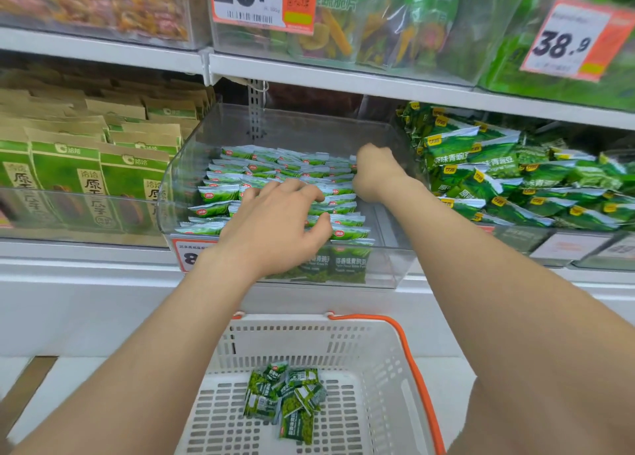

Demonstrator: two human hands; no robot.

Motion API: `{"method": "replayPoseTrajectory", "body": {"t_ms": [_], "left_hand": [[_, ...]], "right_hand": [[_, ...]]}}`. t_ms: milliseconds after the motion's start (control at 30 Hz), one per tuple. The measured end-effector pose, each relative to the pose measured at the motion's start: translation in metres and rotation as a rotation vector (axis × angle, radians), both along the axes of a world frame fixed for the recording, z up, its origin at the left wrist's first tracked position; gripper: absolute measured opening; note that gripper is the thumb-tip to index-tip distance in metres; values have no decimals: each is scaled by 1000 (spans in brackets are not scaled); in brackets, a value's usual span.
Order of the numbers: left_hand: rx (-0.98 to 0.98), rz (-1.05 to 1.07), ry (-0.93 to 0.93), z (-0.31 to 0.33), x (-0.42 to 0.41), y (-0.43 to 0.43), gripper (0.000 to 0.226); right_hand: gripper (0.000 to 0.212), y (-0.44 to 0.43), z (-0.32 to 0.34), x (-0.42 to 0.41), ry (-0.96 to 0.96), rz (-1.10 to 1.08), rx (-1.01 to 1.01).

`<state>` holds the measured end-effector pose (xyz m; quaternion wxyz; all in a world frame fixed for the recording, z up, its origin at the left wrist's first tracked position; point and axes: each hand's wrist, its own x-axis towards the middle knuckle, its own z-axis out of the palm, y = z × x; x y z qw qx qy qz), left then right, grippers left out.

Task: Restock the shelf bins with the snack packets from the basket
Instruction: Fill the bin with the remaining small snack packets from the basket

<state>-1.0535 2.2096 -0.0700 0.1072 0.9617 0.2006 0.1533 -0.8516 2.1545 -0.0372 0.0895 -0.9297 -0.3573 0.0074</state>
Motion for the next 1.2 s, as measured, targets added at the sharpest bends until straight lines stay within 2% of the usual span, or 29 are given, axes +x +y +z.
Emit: {"method": "replayPoseTrajectory", "body": {"t_ms": [67,200,300,400,467,500,533,600,700,767,800,933,1033,1067,1200], "left_hand": [[36,-29,-99,-1,-1,0,41],[206,-65,-299,-6,-2,-7,20],[274,-47,-486,-10,-5,-18,16],[340,-47,-770,-20,-17,-34,5],[366,-31,-897,-37,-27,-47,12],[346,-34,-893,-52,-31,-54,17],[313,-49,-838,-71,-35,-58,20],[208,-90,-609,-114,-42,-63,27],[6,-77,-103,-177,-53,-64,35],[-55,-28,235,-213,-59,-62,36],[-79,-6,336,-231,-61,-62,35],[-156,25,623,-287,-64,-61,10],[-199,77,812,-330,-70,-56,48],[-224,91,848,-341,-72,-53,54],[-374,133,800,-375,-76,-42,48]], "right_hand": [[31,-16,7,-17,-67,45,71],[23,-55,17,-71,-337,159,221],[17,-87,17,-116,-399,304,254],[17,-114,11,-145,-375,487,158],[17,-126,1,-149,-243,594,-25],[15,-131,-7,-148,-173,623,-138],[14,-136,-16,-146,-120,651,-248],[12,-144,-36,-143,-6,683,-489],[14,-148,-64,-142,122,676,-790],[12,-145,-78,-142,125,678,-848],[11,-143,-82,-142,122,683,-832],[12,-131,-94,-139,155,716,-783],[21,-121,-99,-135,149,727,-798],[24,-118,-101,-133,142,732,-808],[16,-109,-105,-131,116,755,-835]]}}
